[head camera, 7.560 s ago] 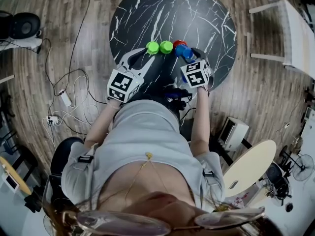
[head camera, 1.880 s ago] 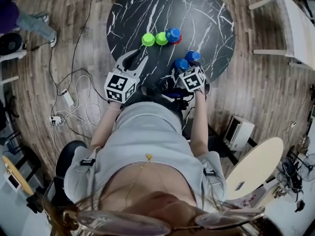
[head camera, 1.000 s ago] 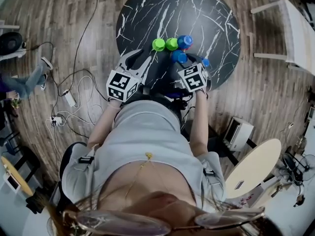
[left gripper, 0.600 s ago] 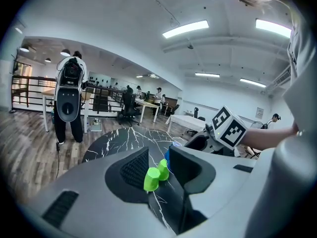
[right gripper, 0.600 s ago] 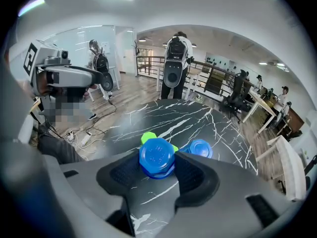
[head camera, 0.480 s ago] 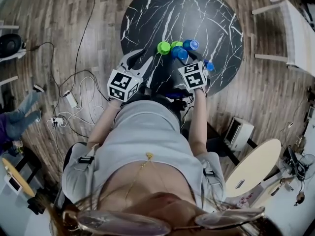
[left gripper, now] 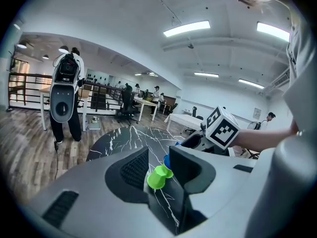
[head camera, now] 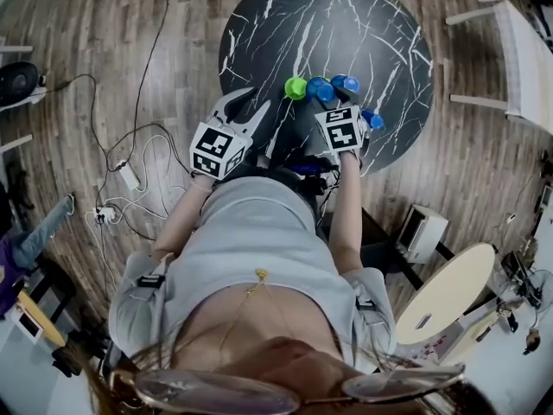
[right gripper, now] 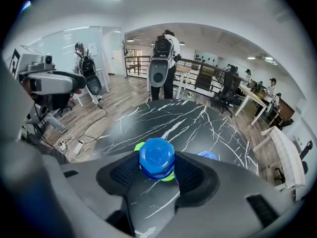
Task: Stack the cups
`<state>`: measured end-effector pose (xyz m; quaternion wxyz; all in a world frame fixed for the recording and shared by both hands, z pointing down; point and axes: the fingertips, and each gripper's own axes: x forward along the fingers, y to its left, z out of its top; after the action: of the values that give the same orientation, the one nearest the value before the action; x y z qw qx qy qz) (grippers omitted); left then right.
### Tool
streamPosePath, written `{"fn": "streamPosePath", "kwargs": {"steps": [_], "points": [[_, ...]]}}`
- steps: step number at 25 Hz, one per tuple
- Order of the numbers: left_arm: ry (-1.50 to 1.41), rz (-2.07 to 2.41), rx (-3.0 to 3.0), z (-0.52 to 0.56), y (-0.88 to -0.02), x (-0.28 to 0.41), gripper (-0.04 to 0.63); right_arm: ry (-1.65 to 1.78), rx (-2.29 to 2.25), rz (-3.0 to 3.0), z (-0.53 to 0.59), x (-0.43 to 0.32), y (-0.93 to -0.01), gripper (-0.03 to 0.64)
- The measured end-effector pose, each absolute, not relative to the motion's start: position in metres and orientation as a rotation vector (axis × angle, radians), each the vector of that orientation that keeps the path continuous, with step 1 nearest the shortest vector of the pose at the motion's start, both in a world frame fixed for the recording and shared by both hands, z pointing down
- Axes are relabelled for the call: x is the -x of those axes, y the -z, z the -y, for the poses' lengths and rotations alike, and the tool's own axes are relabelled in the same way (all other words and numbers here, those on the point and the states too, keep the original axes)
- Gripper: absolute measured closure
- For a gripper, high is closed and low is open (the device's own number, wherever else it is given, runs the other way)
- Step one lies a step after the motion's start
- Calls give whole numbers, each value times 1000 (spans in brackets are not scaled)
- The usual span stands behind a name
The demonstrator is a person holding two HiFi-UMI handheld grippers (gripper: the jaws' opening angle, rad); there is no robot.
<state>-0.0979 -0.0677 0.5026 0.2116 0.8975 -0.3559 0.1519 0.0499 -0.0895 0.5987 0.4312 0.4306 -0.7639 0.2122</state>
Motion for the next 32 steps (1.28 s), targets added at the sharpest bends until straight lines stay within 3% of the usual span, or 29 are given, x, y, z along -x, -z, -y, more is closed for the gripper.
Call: {"fn": "streamPosePath", "kwargs": {"steps": [32], "points": [[-436,949,-2493,85,-509,102,465,-566,-1106,1871,103,-46,-615,347]]}}
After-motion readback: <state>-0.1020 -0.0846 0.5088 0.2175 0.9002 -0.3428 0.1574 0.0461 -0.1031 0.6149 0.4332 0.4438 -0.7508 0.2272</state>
